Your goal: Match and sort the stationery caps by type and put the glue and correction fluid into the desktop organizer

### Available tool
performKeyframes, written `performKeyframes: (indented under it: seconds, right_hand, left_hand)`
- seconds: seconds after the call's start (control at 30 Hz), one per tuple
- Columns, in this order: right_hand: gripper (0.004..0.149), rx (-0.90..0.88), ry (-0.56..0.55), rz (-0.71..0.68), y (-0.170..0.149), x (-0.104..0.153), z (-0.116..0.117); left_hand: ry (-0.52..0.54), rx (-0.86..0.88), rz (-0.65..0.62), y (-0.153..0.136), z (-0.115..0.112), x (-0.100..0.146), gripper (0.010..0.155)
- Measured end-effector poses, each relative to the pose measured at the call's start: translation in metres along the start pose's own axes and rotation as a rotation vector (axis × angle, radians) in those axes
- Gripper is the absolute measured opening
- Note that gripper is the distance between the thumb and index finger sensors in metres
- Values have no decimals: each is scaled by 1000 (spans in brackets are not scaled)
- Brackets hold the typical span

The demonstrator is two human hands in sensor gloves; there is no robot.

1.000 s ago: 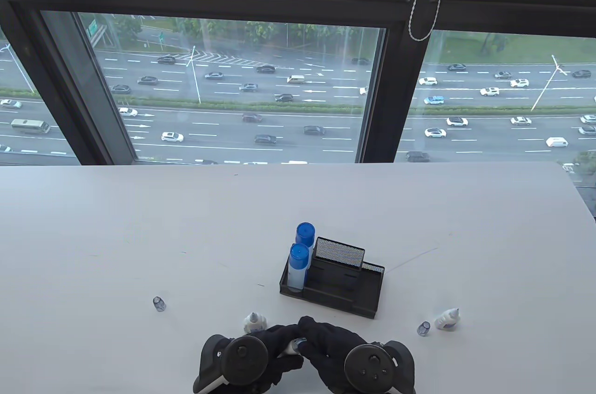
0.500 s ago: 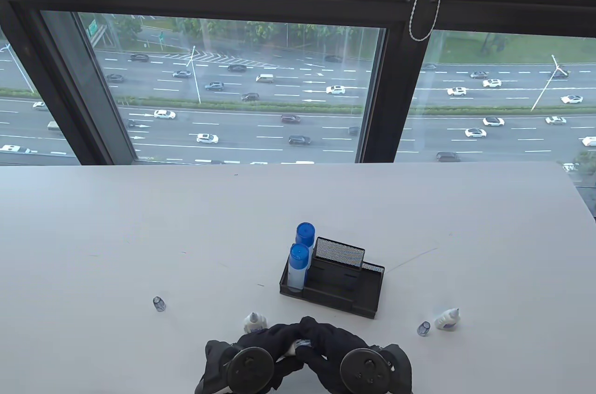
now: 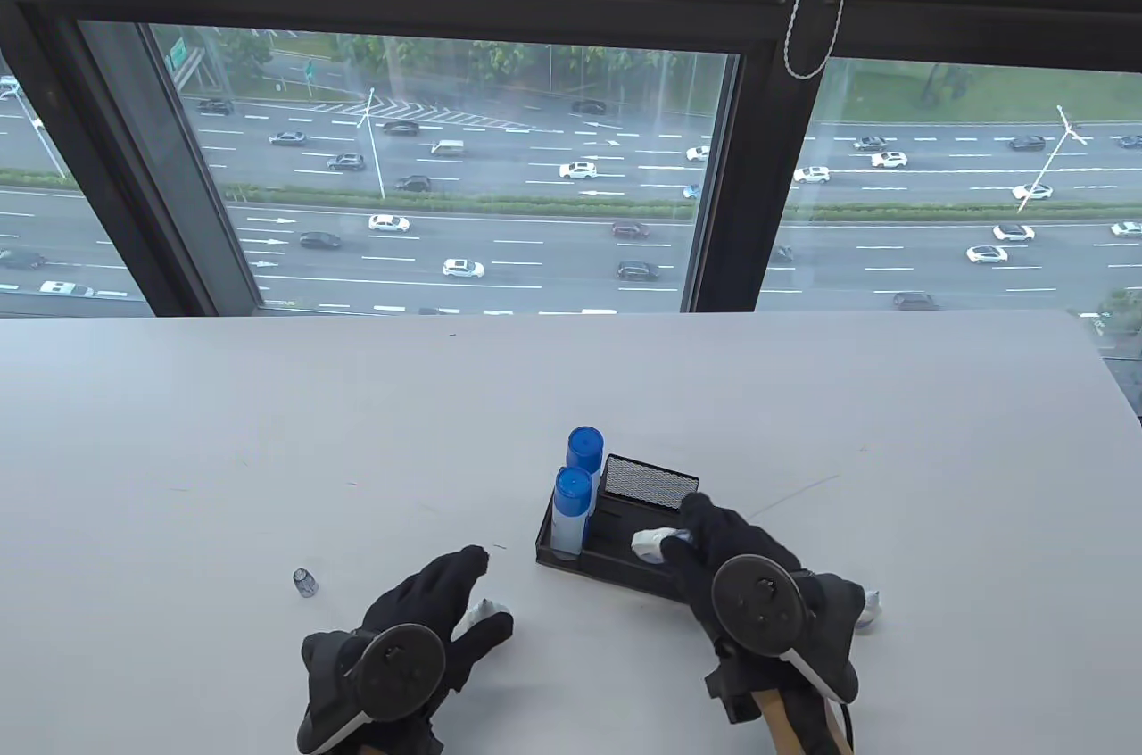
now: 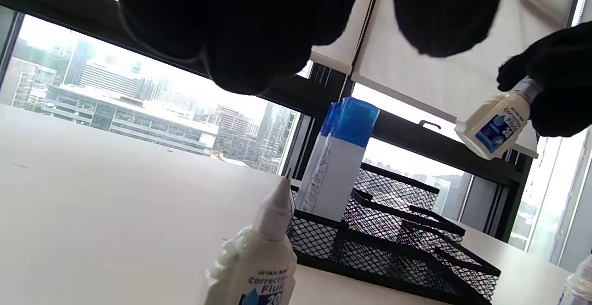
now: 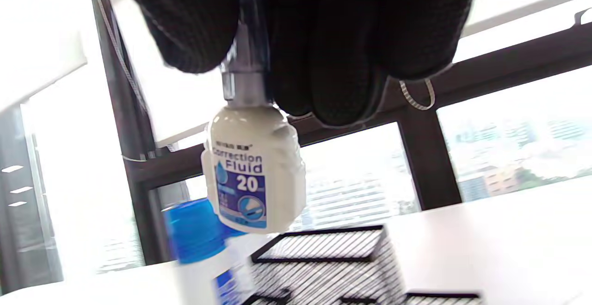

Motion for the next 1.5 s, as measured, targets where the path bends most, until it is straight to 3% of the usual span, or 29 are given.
performKeyframes:
  seconds: [0.13,0.3,0.5,0.97,1.03,1.13,1.33,1.5]
  right_hand:
    - [52,85,57,114,-26,-30,7]
    - [51,178,176,176,-47,-47,49]
    - [51,224,254,169,-54,-49,87]
    - [45,317,232,146,-59,-41,127]
    - [46,280,207,161,-60,-40,127]
    - [48,245,263,184,-60,-40,122]
    - [56,137,188,153,-50,-39,75]
    - [65,-66,352,89,-26,-26,42]
  left_hand:
    - [-19,41,42,-14,-1,-2,73]
    - [-28,30,36,-13,-3,-3,73]
    - [-32,17,34,-12,-5,-3,72]
    - [-50,3,36,-12,-8,-3,72]
    - [-56,1,36,-12,-8,-3,73]
    - [-61,2,37,-12,-9,-3,73]
    - [-84,-5,47,-13,-13,-4,73]
    - [-95,-9,60,-16,-16,-5,74]
Point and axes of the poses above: the tracker on the back of each hand, its own y axis roughly to the thumb side, its own x axis roughly from the fingertips to the wrist, z = x × y, the point moved 2 cm from there along -x, roughly from the wrist to the fingertips, and after that the axes turned 5 degrees about -y, right-handed, at the moved point
